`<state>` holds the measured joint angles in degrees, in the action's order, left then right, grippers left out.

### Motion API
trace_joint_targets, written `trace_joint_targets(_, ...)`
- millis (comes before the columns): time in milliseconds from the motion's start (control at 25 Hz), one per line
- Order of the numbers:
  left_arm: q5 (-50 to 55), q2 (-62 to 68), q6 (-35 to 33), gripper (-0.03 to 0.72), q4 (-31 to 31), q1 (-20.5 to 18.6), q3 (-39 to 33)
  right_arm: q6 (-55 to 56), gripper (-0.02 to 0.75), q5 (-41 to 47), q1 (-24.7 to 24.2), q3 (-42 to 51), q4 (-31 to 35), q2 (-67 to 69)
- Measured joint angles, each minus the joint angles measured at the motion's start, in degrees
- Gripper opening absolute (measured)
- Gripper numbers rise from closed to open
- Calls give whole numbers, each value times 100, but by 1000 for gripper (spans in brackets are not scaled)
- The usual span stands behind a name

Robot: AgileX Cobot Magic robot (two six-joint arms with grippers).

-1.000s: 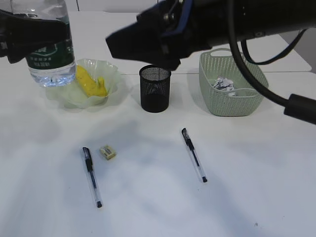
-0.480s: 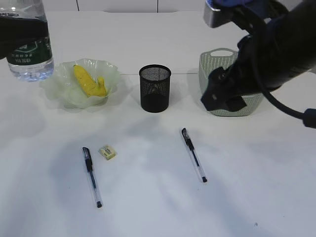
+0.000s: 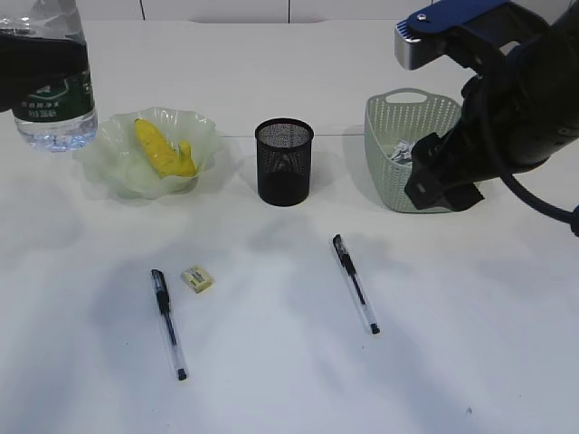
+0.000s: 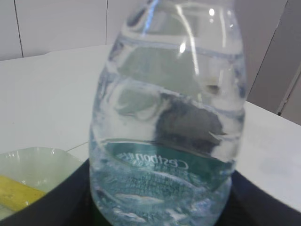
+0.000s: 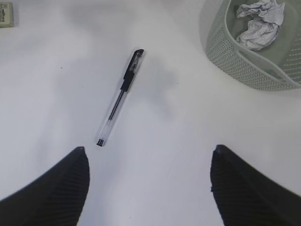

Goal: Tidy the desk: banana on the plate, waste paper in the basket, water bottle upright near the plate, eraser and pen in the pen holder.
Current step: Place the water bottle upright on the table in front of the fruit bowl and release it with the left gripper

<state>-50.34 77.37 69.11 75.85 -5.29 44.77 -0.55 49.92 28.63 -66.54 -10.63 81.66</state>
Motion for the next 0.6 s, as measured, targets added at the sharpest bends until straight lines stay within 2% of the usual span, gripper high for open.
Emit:
trace_joint_targets(200,-48,346,-825,415,-229,0,0,14,593,0,0,0,-40,0)
trace_joint_targets(400,-905,1118,-1929,414,-1016,-13,0,14,592,0,0,0,-54,0)
trace_joint_targets(600,-1328,1905,-2449,412,-1428,-13,0,14,592,6,0,0,-66,0)
